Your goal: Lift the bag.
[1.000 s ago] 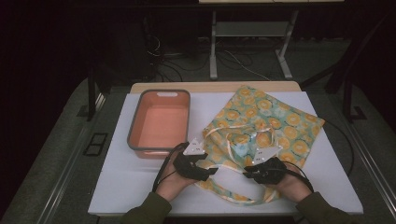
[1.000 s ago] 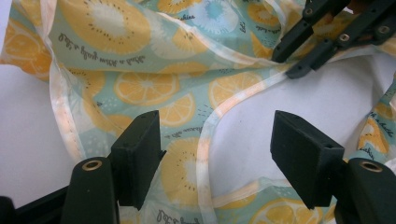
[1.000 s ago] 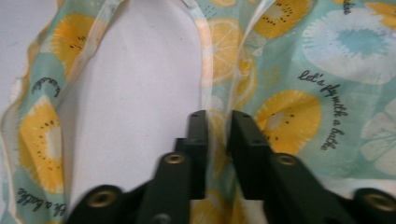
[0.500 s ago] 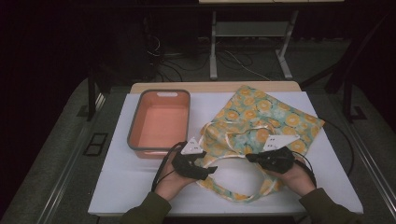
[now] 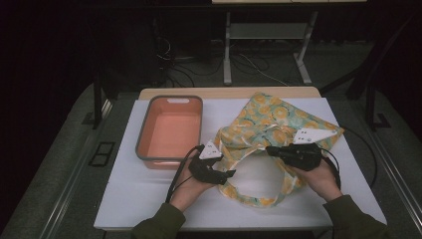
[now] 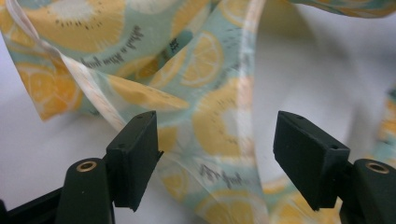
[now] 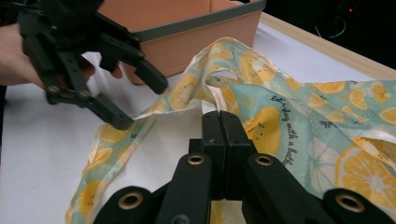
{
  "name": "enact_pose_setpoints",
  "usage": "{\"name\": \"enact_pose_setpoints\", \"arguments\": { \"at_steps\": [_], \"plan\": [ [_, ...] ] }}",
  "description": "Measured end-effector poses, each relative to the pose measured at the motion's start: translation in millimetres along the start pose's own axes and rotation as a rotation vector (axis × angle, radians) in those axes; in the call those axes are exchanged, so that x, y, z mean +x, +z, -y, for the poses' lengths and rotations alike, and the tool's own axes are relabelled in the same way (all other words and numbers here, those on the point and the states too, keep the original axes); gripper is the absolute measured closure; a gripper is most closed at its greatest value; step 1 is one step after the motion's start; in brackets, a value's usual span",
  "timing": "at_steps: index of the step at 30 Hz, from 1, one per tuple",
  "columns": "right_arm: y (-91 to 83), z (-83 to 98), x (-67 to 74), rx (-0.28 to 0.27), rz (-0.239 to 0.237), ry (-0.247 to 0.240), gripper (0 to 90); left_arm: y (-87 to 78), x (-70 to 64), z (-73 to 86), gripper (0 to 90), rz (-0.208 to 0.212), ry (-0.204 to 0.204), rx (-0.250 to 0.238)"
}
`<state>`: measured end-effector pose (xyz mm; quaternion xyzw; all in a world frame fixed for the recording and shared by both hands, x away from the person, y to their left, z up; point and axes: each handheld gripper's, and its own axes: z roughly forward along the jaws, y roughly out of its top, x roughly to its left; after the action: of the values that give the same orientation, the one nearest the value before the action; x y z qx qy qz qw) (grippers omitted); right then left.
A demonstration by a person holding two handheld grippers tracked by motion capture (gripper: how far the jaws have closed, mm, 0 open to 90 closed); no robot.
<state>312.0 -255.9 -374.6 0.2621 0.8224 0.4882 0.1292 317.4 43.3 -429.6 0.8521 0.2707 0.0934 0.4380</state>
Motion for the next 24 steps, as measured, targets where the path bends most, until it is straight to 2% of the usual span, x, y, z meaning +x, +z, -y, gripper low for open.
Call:
{"name": "enact_pose_setpoints", "arguments": {
  "at_steps": [1, 2, 3, 5, 8, 10, 13, 19, 22, 24],
  "plan": [
    [-0.1, -0.3, -0.3, -0.002, 0.000, -0.001, 90.0, 3.5, -1.0, -0.8, 34.5, -0.005, 0.008, 0.015],
    [-0.2, -0.4, -0.6, -0.004, 0.002, -0.002, 89.9, 6.7, -1.7, -1.7, 40.8, -0.019, 0.012, 0.026],
    [-0.4, -0.3, -1.1, -0.003, 0.002, -0.001, 89.9, 9.4, -1.6, -2.8, 45.6, -0.012, 0.006, 0.030],
    [-1.3, -0.1, -2.1, -0.007, 0.007, 0.002, 89.9, 12.7, -3.3, -5.7, 62.9, -0.013, 0.020, 0.035],
    [-4.7, -1.8, -3.2, -0.019, 0.017, 0.001, 90.0, 12.1, -5.4, -11.1, 87.1, 0.001, 0.025, 0.005],
    [-7.3, -4.9, -5.6, -0.035, 0.024, 0.004, 90.0, 7.9, -6.2, -17.6, 88.8, 0.018, 0.018, -0.021],
    [-11.4, -12.6, -8.3, -0.061, 0.035, 0.001, 90.0, -4.4, -7.9, -29.5, 89.3, 0.032, 0.003, -0.106],
    [-24.6, -32.0, -8.9, -0.141, 0.050, -0.010, 90.0, -32.9, -10.3, -50.4, 89.4, 0.022, 0.011, -0.250],
    [-31.0, -39.9, -11.4, -0.180, 0.055, -0.007, 90.0, -40.3, -7.5, -54.4, 89.3, 0.015, 0.005, -0.283],
    [-31.3, -41.7, -14.5, -0.187, 0.060, -0.001, 90.0, -40.6, -4.5, -53.7, 89.3, 0.016, -0.005, -0.283]
  ]
}}
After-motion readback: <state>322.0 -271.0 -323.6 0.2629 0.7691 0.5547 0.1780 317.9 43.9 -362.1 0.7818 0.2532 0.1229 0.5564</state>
